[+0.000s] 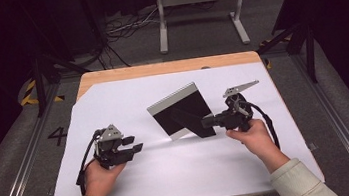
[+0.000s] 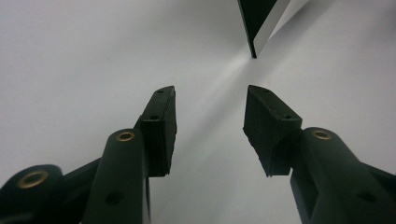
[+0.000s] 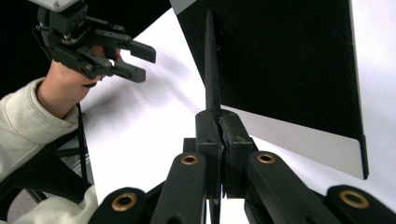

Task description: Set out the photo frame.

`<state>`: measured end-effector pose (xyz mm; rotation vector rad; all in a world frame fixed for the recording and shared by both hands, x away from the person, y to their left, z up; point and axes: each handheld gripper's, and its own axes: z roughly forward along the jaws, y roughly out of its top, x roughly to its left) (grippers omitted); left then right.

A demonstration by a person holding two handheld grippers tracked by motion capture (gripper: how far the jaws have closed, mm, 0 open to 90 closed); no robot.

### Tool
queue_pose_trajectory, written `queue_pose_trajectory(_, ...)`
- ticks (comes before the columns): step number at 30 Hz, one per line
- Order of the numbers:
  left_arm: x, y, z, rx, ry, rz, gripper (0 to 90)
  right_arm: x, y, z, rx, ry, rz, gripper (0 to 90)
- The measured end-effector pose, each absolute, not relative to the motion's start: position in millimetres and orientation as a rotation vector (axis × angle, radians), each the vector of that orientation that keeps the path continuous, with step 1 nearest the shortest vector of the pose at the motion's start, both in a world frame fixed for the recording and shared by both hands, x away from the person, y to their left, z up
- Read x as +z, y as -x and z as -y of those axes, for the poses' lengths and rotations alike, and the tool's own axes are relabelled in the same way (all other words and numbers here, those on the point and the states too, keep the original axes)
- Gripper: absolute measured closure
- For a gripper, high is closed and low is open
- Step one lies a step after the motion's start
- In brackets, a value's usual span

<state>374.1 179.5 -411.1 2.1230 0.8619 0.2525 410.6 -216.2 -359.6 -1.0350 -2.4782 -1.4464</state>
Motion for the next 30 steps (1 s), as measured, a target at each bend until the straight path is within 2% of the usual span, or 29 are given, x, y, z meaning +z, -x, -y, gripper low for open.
queue_pose_trajectory(22, -411, -374, -179, 0.248, -2.123, -0.863, 54.6, -380, -392, 232, -1.37, 0.986, 2.589, 86.6)
queue_pose_trajectory(30, -410, -377, -182, 0.173, -2.05, -0.827, 57.6, -390, -389, 237, -1.289, 1.006, 2.645, 84.7)
